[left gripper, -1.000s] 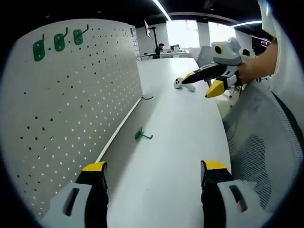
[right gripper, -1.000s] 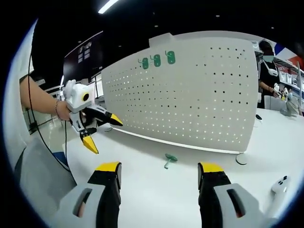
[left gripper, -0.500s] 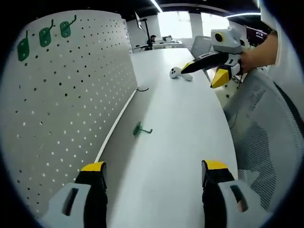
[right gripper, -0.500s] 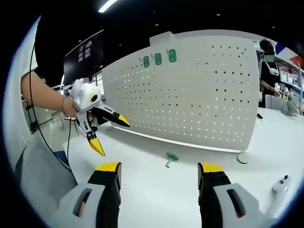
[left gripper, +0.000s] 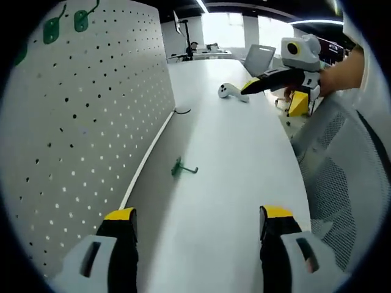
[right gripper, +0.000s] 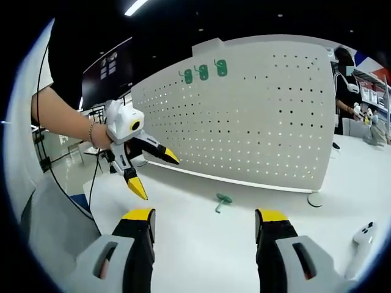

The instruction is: Insert the hook assembly into the mounting plate slot until the hook locks in place.

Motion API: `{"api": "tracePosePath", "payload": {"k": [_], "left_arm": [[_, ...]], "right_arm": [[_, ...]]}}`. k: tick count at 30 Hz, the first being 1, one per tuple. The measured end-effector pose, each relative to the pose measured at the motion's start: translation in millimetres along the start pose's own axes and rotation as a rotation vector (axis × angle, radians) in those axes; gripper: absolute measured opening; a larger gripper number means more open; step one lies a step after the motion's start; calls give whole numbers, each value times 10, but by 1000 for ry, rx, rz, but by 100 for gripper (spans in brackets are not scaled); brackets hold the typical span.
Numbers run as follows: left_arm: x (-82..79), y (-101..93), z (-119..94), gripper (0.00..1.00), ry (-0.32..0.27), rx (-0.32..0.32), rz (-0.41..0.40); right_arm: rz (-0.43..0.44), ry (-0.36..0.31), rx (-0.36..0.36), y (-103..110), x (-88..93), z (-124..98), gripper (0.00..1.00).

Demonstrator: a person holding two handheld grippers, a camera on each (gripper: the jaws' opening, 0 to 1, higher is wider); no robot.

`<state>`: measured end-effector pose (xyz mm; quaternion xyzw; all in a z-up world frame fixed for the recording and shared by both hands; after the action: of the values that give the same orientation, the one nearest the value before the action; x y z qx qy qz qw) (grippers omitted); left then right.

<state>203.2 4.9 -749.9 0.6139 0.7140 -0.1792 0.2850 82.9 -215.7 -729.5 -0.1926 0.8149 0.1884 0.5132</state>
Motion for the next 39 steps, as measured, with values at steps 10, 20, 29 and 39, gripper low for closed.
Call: {"api": "tracePosePath", "payload": {"k": [10, 20, 29, 39], "left_arm": [[-91, 150, 122, 84, 39, 32, 48], [-151, 188, 278, 83, 83, 66, 109], [-234, 248, 427, 82, 105, 94, 135], [-209, 269, 627, 81, 165, 135, 201]], "right_arm": [[4, 1, -5, 7, 3, 7, 64], [13, -5, 0, -9, 3, 8, 64], [15, -3, 3, -17, 4, 9, 63], [10, 10, 5, -13, 21, 23, 63]]}}
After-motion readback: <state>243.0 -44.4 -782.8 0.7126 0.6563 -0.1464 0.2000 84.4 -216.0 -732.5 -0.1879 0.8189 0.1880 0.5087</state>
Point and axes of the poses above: the point that each gripper's makers call its tool centre point, and the gripper's own axes: z roughly forward along the fingers, y roughly to its left, x roughly out of its underside, the point moved 7 cm from there along -z, roughly backward along the fingers, and after that the axes turned 5 degrees about y, right-handed, at the moved point
